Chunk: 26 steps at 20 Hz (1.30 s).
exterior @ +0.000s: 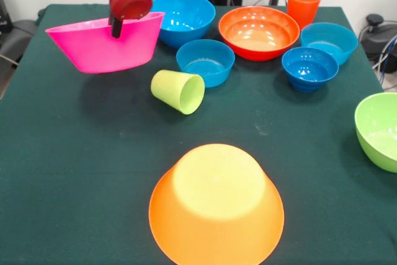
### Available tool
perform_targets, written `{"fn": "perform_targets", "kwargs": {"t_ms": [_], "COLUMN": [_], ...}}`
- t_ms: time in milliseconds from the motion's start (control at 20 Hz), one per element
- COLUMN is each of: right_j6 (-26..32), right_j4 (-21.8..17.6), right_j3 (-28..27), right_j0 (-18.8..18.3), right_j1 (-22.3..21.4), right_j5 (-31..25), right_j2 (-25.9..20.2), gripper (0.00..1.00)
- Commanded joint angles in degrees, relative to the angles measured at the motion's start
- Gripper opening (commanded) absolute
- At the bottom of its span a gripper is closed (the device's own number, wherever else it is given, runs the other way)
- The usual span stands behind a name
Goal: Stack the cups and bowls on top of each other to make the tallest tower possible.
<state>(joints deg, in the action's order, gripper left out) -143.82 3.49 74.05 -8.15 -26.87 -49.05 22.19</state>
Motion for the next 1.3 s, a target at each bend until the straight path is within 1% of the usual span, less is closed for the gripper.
{"fn": "perform_targets", "kwargs": {"t_ms": [50,350,600,650,800,950,1000,1100,1200,1250,1300], "right_j6": [15.2,14.8,15.3,16.2,17.1,17.7,18.6,25.6,29.1,29.8,31.9], "right_j4": [-4.6,-5.7,-7.4,-7.7,-8.0,-9.1,-10.1,-14.6,-15.9,-16.4,-17.3], "right_j3": [3.7,3.9,3.5,3.2,1.5,1.2,1.2,0.8,1.1,1.3,1.3], "right_j0": [-0.3,-1.0,-0.9,-1.2,-1.7,-1.9,-1.9,-2.3,-3.2,-3.4,-4.0], "right_j1": [-1.5,-1.6,-3.1,-3.1,-2.6,-2.8,-3.2,-4.4,-5.6,-6.1,-6.5], "right_j5": [-7.2,-7.1,-7.5,-7.3,-9.2,-8.7,-7.6,-3.2,-3.9,-4.1,-3.4], "right_j2": [-10.7,-12.3,-13.2,-13.9,-15.5,-16.9,-17.2,-18.9,-20.9,-21.5,-22.7], "gripper": [0.00,0.00,0.00,0.00,0.00,0.00,0.00,0.00,0.00,0.00,0.00]}}
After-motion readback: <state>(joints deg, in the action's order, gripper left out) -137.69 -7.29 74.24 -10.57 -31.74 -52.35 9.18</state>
